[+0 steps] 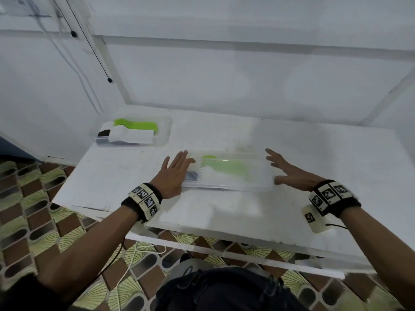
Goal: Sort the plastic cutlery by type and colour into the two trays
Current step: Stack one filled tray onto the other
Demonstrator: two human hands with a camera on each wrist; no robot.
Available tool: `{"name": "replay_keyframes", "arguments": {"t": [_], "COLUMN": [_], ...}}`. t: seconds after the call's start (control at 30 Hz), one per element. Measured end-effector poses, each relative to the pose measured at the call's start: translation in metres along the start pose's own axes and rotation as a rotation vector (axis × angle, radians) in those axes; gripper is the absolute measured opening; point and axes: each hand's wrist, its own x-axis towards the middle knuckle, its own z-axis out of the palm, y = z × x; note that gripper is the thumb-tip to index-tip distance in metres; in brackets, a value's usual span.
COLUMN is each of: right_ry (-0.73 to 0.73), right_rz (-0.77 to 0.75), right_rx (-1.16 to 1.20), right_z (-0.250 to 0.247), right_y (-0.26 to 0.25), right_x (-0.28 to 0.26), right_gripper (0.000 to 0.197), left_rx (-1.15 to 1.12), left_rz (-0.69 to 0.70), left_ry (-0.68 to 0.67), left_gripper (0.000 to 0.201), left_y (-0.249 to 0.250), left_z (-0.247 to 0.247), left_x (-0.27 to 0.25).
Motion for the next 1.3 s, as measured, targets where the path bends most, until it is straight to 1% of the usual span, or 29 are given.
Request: {"name": "replay_keyframes", "arguments": {"t": [0.03,0.07,0.13,0.23,0.33,0.4,0.47,0.53,0.6,0.67,0.77,0.87,0.93,1.03,1.2,1.3], "right_ry": [0.003,0.004,-0.024,-0.083,-0.088,-0.05,0.006,0.049,0.071,0.075,0.053,0.036,0.035,0.05,0.053,0.044], "right_rz": [-0.025,-0.041,-0.044,-0.018,-0.027,-0.03,-0.048,-0.067,-0.071,-0.075,-0.061,-0.036,-0.026,-0.03,-0.017,0.016], "right_rx": [0.015,0.015,-0.045,-0.281,-0.455,-0.54,-0.619,-0.67,-0.688,-0.683,-0.602,-0.569,-0.564,-0.557,-0.541,-0.552], "right_z": [0.003,0.005,0.008,0.016,0.022,0.021,0.019,0.02,0.022,0.023,0.019,0.016,0.016,0.019,0.021,0.022], "right_y": [-0.008,-0.016,-0.028,-0.039,-0.041,-0.043,-0.045,-0.047,-0.048,-0.049,-0.045,-0.046,-0.048,-0.048,-0.046,-0.049], "right_x": [0.0,0.0,0.003,0.012,0.024,0.03,0.034,0.037,0.041,0.043,0.044,0.046,0.049,0.051,0.055,0.058], "right_gripper": [0.099,0.102,0.116,0.14,0.15,0.148,0.143,0.14,0.14,0.142,0.138,0.135,0.138,0.139,0.142,0.144], "left_rx": [0.031,0.05,0.043,0.047,0.093,0.077,-0.005,-0.064,-0.059,-0.059,-0.031,-0.011,-0.037,-0.074,-0.072,-0.062], "left_rz": [-0.01,-0.017,-0.03,0.003,0.036,0.077,0.112,0.105,0.093,0.09,0.063,0.072,0.082,0.103,0.107,0.102], "left_ry": [-0.002,-0.008,-0.032,-0.084,-0.136,-0.141,-0.123,-0.157,-0.163,-0.154,-0.189,-0.222,-0.249,-0.247,-0.229,-0.26], "left_gripper": [0.099,0.103,0.107,0.11,0.116,0.118,0.128,0.139,0.143,0.142,0.141,0.14,0.14,0.139,0.141,0.145], "left_y": [-0.001,-0.003,-0.005,-0.004,-0.004,-0.007,-0.01,-0.015,-0.019,-0.022,-0.02,-0.023,-0.028,-0.032,-0.036,-0.036], "left_z": [0.0,0.0,-0.002,-0.003,-0.001,-0.005,-0.014,-0.024,-0.032,-0.037,-0.037,-0.039,-0.044,-0.051,-0.049,-0.048], "left_x": [-0.001,-0.001,-0.001,0.0,-0.002,0.0,0.005,0.017,0.029,0.036,0.04,0.044,0.048,0.052,0.053,0.058]}}
